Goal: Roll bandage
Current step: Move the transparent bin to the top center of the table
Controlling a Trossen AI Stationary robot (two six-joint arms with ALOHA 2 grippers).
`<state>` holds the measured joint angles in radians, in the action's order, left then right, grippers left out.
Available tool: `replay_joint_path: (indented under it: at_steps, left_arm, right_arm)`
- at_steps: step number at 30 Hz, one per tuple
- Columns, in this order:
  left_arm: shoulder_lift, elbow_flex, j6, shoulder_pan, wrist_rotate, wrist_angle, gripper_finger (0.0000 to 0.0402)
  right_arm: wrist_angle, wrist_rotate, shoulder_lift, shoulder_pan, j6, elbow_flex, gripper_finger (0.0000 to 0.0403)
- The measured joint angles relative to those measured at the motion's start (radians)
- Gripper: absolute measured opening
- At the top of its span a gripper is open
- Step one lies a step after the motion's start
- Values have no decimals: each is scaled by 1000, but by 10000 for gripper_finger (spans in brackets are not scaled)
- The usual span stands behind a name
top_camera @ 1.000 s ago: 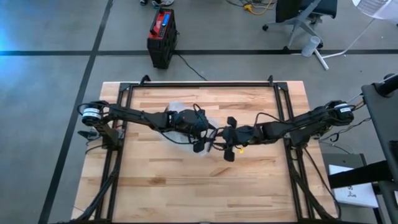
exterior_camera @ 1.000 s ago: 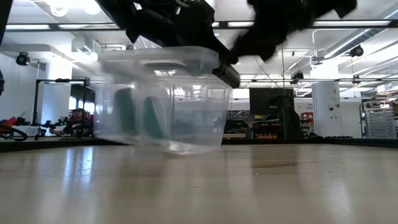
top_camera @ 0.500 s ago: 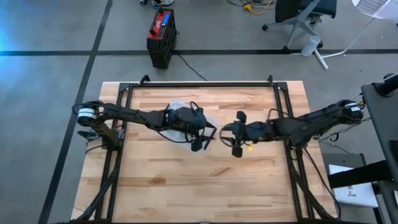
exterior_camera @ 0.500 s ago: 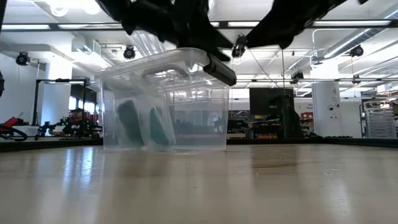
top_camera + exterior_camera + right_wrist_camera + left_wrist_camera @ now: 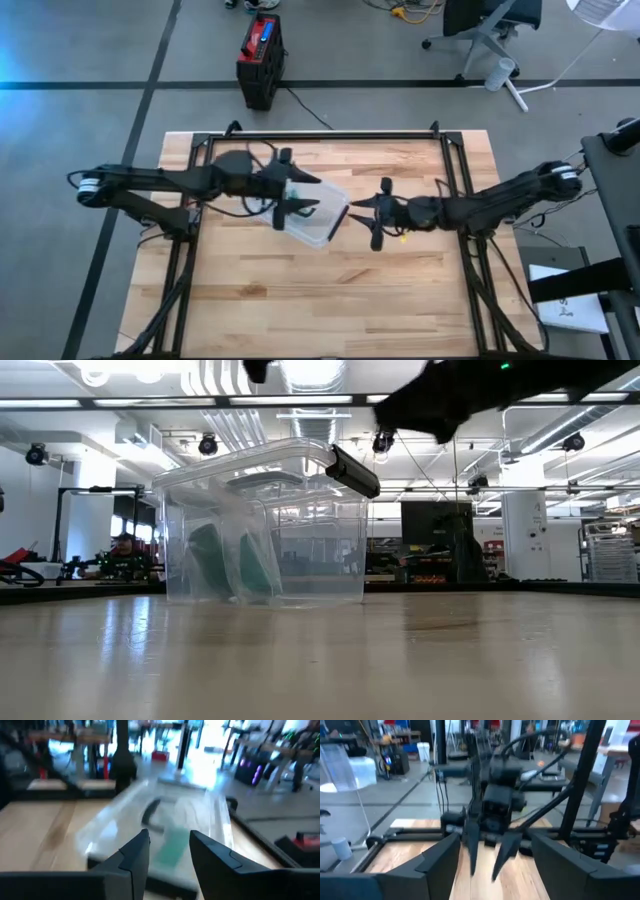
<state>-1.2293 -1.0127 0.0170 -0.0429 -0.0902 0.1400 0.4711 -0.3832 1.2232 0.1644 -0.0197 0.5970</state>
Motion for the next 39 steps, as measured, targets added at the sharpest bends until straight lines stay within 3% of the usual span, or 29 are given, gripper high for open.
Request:
replay_joint_path:
  at_steps: [5,11,19,28,39]
  left_arm:
    - [139,114,11,0,30,39,232]
    - [256,272,32,-1,157,63,232]
    - [349,395,104,0,161,104,231]
    - [431,420,135,0,160,40,231]
    - [507,470,176,0,160,17,231]
  right_arm:
    - [238,117,218,-64,-19,68,115]
    - [235,182,449,-123,-6,246,87]
    - [171,187,585,-147,34,394,42]
    - [-149,186,457,-146,40,379,4]
    - [-237,227,90,-126,-24,169,1]
